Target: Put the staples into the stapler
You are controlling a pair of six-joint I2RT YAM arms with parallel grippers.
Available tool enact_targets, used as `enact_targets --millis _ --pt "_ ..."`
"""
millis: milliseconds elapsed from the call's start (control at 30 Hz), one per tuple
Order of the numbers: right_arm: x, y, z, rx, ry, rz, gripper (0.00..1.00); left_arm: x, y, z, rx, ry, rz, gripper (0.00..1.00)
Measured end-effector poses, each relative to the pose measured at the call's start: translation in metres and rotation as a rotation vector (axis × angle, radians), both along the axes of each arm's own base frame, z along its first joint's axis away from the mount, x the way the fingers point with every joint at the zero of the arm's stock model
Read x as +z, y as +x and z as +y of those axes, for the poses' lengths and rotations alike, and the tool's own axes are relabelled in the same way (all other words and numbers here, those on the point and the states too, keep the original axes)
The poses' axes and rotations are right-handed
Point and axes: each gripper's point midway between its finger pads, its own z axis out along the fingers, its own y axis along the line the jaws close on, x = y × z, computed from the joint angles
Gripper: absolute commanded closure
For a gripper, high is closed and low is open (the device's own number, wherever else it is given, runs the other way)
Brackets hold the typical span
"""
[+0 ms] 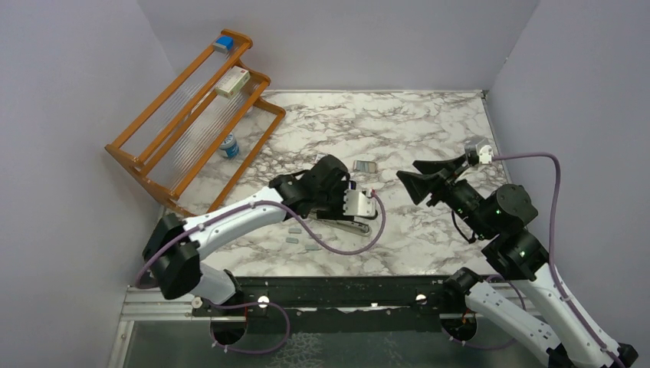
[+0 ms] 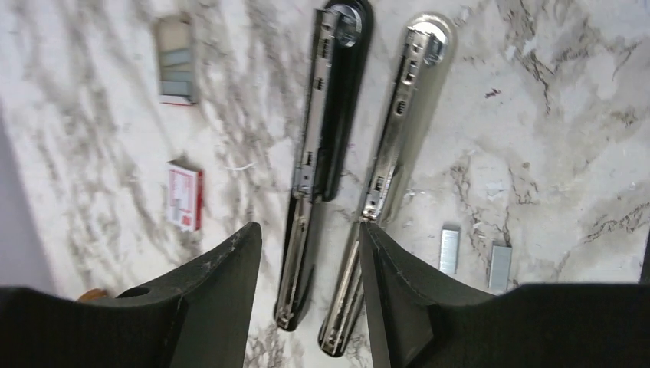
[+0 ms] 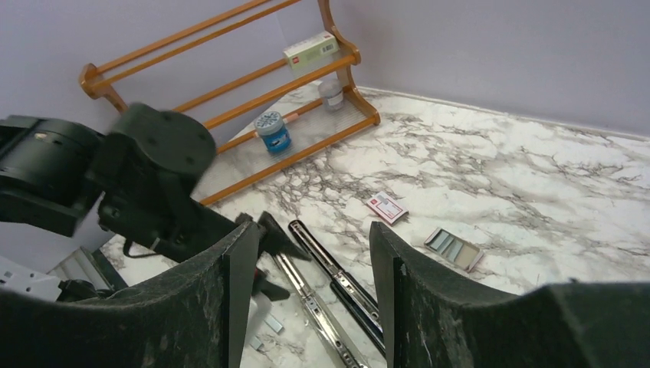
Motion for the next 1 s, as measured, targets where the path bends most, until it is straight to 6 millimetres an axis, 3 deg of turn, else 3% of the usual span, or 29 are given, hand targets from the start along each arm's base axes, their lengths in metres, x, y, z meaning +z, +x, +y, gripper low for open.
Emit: enact_targets --millis 133,267,367,433,533,667,800,1000 --pt "0.0 -0.007 0.0 0.023 0.017 -0.028 0.39 0.055 0.008 0.0 0.046 -0.207 -0.12 0.4" --pt "-0.011 -0.008 0.004 0.047 0.015 -0.036 0.34 0.093 0.014 0.017 0.159 -0.43 -0.202 0.23" --pt "-0.026 -0.004 0.013 0.079 -0.036 -0.016 0.34 0.112 0.029 0.037 0.313 -0.579 -0.22 0.12" --pt "-0.039 0.0 0.022 0.117 -0.092 0.003 0.35 0.124 0.049 0.06 0.482 -0.68 -0.23 0.04" --pt "-0.066 0.006 0.036 0.178 -0.185 0.052 0.36 0.134 0.076 0.094 0.718 -0.789 -0.226 0.01" --pt "-0.107 0.01 0.051 0.26 -0.292 0.145 0.39 0.131 0.095 0.128 0.962 -0.886 -0.157 0.01" --pt "-0.139 0.006 0.073 0.35 -0.37 0.201 0.39 0.113 0.092 0.136 1.095 -0.92 -0.041 0.01" --pt "-0.202 -0.046 0.133 0.588 -0.512 0.22 0.42 0.069 0.074 0.145 1.21 -0.825 0.078 0.01"
